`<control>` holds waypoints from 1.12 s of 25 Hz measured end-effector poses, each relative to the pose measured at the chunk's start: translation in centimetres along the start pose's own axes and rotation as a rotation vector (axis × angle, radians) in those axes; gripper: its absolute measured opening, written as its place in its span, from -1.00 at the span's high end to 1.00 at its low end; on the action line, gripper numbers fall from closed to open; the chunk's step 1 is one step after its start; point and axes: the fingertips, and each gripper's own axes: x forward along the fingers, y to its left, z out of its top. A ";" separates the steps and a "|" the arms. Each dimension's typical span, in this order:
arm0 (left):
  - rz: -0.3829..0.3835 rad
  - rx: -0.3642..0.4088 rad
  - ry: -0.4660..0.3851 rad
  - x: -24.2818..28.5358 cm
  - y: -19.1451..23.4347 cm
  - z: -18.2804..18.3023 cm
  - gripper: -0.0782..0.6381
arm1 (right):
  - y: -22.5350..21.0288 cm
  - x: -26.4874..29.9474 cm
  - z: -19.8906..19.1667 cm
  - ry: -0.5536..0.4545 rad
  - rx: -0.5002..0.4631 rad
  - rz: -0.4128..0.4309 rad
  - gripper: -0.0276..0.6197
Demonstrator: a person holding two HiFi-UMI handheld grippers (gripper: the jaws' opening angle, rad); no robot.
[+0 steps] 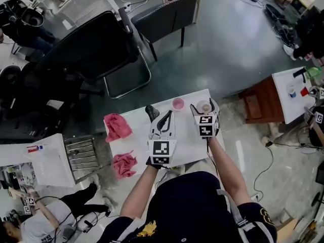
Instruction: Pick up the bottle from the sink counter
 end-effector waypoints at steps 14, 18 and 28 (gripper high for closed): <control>0.045 -0.018 -0.078 -6.0 0.6 2.2 0.73 | 3.5 -7.3 4.5 -0.072 -0.022 0.017 -0.42; 0.063 -0.018 -0.094 -8.2 0.8 2.4 0.73 | 4.4 -9.1 4.5 -0.074 -0.023 0.015 -0.42; 0.148 -0.042 -0.132 -14.4 3.4 2.3 0.73 | 9.3 -13.4 6.1 -0.127 -0.038 0.062 -0.42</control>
